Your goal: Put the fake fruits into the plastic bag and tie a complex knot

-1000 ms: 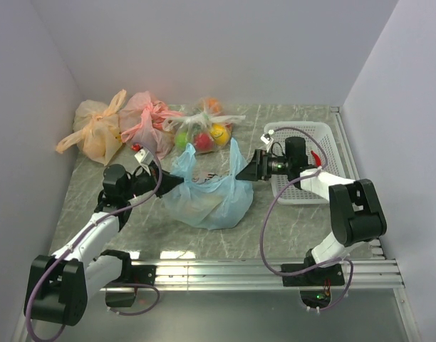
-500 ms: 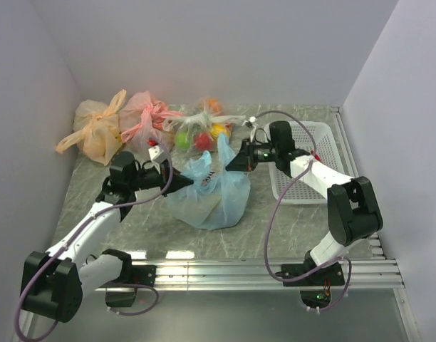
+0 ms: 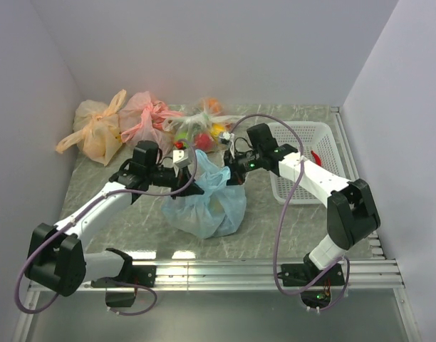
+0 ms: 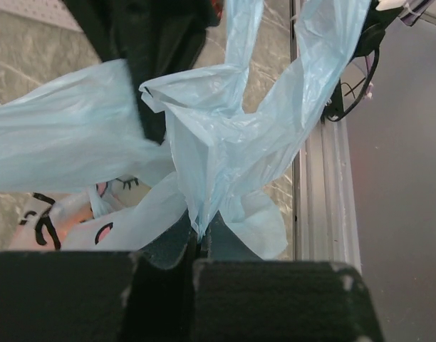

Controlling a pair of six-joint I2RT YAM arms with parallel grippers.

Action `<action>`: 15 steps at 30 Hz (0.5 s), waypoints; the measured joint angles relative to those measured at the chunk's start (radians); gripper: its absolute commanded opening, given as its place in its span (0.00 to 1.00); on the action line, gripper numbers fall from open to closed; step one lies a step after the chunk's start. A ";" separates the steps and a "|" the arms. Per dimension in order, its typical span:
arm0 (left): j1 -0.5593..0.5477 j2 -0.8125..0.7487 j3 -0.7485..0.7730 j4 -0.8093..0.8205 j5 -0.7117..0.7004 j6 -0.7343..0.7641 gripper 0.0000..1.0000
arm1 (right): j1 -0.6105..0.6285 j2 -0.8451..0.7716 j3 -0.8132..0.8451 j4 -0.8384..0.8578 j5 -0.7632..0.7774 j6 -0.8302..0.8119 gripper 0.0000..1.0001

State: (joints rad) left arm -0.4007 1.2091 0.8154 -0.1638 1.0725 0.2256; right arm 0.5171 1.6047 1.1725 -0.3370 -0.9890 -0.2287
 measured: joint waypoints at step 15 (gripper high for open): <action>0.000 0.074 -0.015 0.168 -0.047 -0.166 0.00 | 0.000 -0.043 0.000 -0.051 -0.047 -0.050 0.80</action>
State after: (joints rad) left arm -0.4011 1.2835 0.8005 0.0040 1.0260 0.0597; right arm 0.5171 1.5616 1.1725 -0.3885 -1.0359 -0.2783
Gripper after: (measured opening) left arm 0.014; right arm 0.786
